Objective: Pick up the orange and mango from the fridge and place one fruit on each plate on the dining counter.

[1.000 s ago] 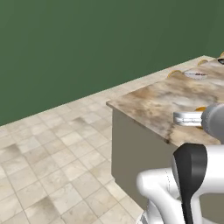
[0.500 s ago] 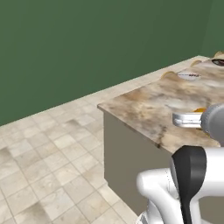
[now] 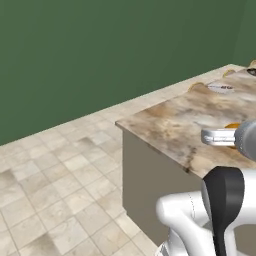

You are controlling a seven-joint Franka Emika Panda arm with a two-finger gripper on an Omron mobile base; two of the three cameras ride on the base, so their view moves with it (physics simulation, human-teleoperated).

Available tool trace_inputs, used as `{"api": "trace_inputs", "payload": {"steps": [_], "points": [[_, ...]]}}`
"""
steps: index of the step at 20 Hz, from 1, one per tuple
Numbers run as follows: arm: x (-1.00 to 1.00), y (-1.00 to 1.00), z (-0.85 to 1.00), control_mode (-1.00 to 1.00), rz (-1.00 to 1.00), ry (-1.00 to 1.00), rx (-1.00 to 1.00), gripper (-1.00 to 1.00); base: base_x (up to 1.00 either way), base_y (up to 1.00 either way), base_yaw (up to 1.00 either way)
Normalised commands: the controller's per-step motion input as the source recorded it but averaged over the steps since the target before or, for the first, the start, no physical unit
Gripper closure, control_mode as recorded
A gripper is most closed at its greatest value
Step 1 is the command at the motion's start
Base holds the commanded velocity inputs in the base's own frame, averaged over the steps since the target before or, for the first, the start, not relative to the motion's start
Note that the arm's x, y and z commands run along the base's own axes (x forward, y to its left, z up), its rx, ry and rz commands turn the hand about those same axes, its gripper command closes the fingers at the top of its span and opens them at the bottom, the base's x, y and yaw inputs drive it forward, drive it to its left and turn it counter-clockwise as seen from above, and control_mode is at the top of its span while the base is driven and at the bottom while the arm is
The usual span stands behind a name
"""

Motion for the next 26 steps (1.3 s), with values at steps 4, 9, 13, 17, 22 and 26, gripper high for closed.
{"api": "trace_inputs", "payload": {"steps": [4,9,13,17,22,26], "points": [[0.0,0.0,0.0,1.0,0.0,0.0,0.0,1.0,0.84,0.52,0.17],[0.0,0.0,0.0,1.0,0.0,0.0,0.0,1.0,0.83,0.59,0.4],[0.0,0.0,0.0,1.0,0.0,0.0,0.0,1.0,1.0,0.73,0.03],[0.0,0.0,0.0,1.0,0.0,0.0,0.0,1.0,1.0,0.8,-0.07],[0.0,0.0,0.0,1.0,0.0,0.0,0.0,1.0,0.86,0.76,-0.32],[0.0,0.0,0.0,1.0,0.0,0.0,0.0,1.0,0.68,0.7,-0.57]]}}
